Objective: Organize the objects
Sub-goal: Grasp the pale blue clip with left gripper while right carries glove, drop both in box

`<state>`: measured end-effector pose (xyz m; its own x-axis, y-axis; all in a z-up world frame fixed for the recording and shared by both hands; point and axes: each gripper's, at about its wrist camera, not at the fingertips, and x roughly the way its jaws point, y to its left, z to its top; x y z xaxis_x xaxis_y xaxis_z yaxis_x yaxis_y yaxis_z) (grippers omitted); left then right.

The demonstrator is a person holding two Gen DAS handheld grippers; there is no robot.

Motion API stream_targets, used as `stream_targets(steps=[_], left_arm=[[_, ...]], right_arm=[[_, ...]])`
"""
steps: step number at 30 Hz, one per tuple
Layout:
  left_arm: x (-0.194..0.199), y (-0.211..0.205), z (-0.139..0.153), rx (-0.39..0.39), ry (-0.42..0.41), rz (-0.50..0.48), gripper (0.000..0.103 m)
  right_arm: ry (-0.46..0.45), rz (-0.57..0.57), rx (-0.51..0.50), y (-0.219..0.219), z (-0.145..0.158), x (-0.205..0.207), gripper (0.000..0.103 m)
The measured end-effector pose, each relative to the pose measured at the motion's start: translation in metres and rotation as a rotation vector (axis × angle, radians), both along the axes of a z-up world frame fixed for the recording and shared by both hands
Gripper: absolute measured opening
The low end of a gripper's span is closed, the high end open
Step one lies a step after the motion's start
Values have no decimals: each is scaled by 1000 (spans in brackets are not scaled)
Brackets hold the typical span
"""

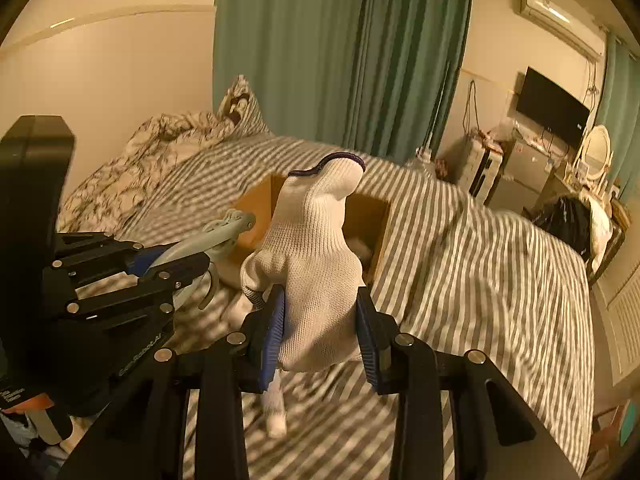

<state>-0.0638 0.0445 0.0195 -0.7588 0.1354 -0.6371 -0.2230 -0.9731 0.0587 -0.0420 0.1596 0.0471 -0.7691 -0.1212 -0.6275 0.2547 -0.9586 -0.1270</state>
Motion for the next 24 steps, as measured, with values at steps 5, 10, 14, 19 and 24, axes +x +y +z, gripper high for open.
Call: stream_targets(steps=[5, 10, 14, 19, 24], left_arm=[[-35, -6, 17, 7, 33, 25, 10], [-72, -6, 23, 10, 43, 40, 10], [-103, -4, 18, 10, 22, 46, 10], [-135, -3, 0, 20, -24, 53, 10], [-163, -6, -28, 26, -85, 60, 10]], right_arm=[[28, -9, 15, -3, 17, -36, 33], [31, -16, 10, 0, 26, -76, 33], [15, -10, 3, 1, 26, -107, 33], [-28, -2, 0, -1, 10, -144, 33], [-90, 13, -10, -4, -17, -179, 33]])
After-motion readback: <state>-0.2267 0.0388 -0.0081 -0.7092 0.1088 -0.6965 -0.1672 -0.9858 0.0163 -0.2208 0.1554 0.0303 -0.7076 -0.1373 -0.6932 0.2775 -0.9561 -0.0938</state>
